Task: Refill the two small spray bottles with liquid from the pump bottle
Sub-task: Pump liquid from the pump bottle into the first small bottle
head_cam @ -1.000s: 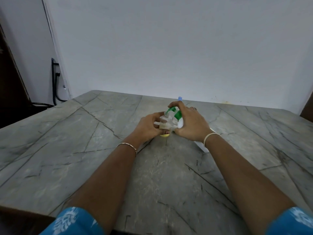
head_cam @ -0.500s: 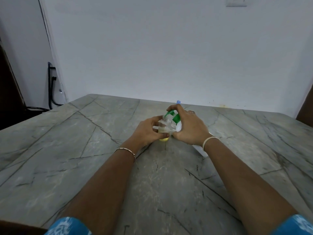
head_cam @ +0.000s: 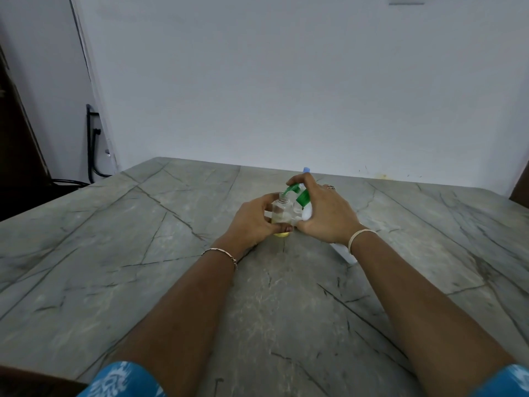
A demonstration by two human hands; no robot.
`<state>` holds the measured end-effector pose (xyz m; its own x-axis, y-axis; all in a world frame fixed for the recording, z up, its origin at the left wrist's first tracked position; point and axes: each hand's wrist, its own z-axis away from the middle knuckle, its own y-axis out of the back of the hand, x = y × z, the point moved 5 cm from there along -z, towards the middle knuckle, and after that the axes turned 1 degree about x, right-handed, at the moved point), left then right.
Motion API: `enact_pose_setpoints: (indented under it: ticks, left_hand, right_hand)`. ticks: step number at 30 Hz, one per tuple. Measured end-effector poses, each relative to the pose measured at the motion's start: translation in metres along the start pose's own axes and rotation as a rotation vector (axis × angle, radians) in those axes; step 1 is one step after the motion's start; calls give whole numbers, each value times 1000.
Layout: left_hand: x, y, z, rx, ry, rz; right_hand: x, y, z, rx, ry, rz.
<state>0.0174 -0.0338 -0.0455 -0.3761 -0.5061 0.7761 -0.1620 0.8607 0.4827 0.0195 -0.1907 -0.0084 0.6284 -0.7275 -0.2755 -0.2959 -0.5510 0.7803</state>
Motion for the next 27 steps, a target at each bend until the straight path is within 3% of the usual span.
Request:
enact_pose_setpoints:
  ticks: [27]
  left_hand:
    - [-3, 0, -4, -34, 61, 18]
  right_hand:
    - [-1, 4, 4, -38, 18, -61]
